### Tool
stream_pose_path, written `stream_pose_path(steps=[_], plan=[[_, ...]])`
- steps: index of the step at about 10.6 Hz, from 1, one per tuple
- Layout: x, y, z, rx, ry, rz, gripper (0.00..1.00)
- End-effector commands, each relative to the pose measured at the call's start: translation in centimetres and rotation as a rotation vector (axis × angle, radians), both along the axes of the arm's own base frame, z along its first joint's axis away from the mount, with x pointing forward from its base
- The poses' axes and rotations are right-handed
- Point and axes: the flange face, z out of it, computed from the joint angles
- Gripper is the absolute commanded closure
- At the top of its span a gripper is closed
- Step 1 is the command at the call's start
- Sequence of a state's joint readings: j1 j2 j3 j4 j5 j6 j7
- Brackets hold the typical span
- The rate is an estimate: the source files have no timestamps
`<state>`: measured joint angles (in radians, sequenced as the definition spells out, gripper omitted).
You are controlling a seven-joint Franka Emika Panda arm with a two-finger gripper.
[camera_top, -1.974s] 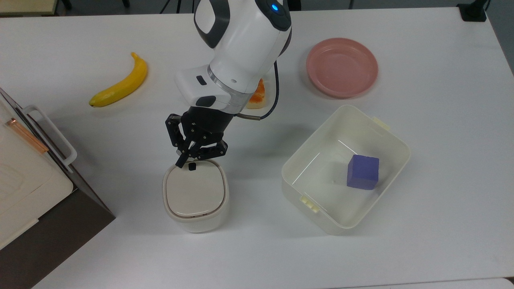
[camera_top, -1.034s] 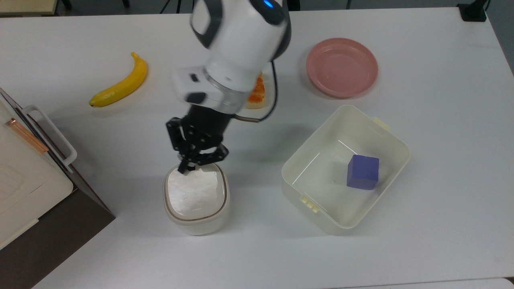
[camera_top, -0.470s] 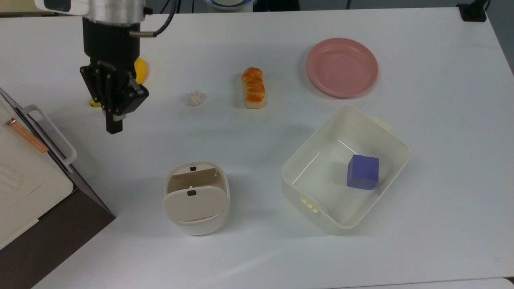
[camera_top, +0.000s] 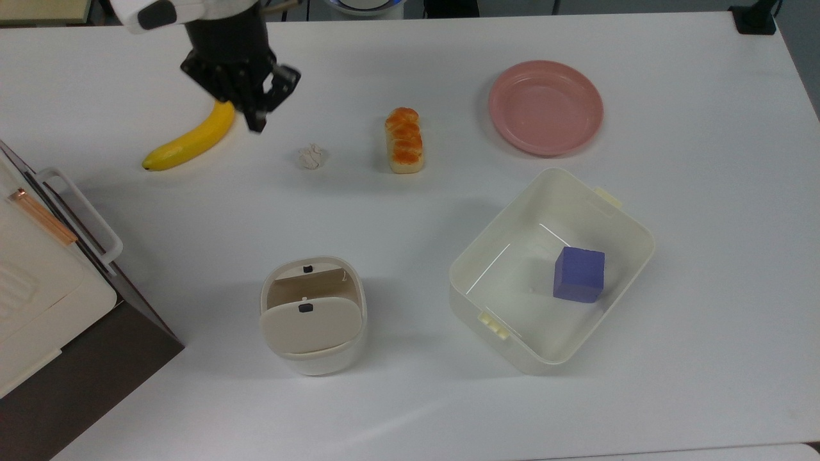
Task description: Open the trash can
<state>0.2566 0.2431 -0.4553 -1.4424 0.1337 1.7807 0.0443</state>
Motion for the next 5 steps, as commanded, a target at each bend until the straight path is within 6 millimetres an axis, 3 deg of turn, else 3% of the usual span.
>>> stream_pose_path(steps=[1,2,3,4,5], plan=[[-4.1,1.3,1.0,0.072,0.097,0.076,0.96],[-4.8,1.0,1.3,0.081,0.094,0.073,0.86],[-5.1,0.9,1.9,0.085,0.086,0.072,0.59],[-5.5,0.9,2.8,0.084,0.07,0.065,0.01],[-5.7,0.6,3.5,0.07,0.057,0.063,0.0]])
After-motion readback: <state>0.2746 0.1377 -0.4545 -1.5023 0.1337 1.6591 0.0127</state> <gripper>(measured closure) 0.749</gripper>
